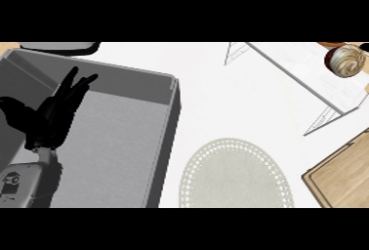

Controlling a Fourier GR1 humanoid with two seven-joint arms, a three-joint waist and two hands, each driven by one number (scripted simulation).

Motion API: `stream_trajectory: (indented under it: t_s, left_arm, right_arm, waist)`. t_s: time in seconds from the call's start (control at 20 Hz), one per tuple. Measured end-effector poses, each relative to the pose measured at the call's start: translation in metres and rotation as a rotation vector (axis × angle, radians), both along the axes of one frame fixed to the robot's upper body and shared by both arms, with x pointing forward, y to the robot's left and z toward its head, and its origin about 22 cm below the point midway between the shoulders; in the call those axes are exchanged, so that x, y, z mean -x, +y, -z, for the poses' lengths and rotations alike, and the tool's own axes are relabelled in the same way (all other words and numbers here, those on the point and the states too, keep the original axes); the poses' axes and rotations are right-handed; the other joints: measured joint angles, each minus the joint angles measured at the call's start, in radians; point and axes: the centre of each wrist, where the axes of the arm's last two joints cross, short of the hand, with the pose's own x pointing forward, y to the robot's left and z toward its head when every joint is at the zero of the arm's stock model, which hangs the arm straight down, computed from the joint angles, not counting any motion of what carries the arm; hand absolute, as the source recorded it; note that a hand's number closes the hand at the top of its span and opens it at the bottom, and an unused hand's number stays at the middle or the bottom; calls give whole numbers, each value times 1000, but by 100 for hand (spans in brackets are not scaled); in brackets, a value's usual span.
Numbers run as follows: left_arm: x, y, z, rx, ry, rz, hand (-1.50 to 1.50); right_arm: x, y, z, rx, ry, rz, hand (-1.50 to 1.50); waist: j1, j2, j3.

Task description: Pick the cupcake from the placemat and place it in the tiered shelf

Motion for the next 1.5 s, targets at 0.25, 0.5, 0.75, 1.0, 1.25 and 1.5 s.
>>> stream_trajectory:
  t_s: [0.25,0.5,0.75,1.0,1.25,1.5]
  left_arm:
    - [-6,-5,-7,1,5,4,0]
    - [-3,-2,0,7,3,5,0]
    - [-3,-1,-2,1,7,-8,0]
    - [-1,-2,3,4,2,-7,0]
    - [-4,-7,-2,-3,1,-3,0]
    - [-3,-3,1,2,2,-3,0]
  right_arm:
    - [-8,-15,0,-50,-111,2,-150]
    - [-3,-43,-13,-95,-88,-41,-150]
    - [21,-88,-35,-188,20,-101,-150]
    - [65,-142,-42,-218,30,-125,-150]
    - [107,-179,-52,-260,10,-193,-150]
    - [135,-198,-49,-207,-12,-226,-150]
  waist:
    - [-1,0,0]
    - [-3,-1,0]
    - [-8,-2,0]
    - [-6,2,1]
    - [-4,3,2]
    - [-5,3,3]
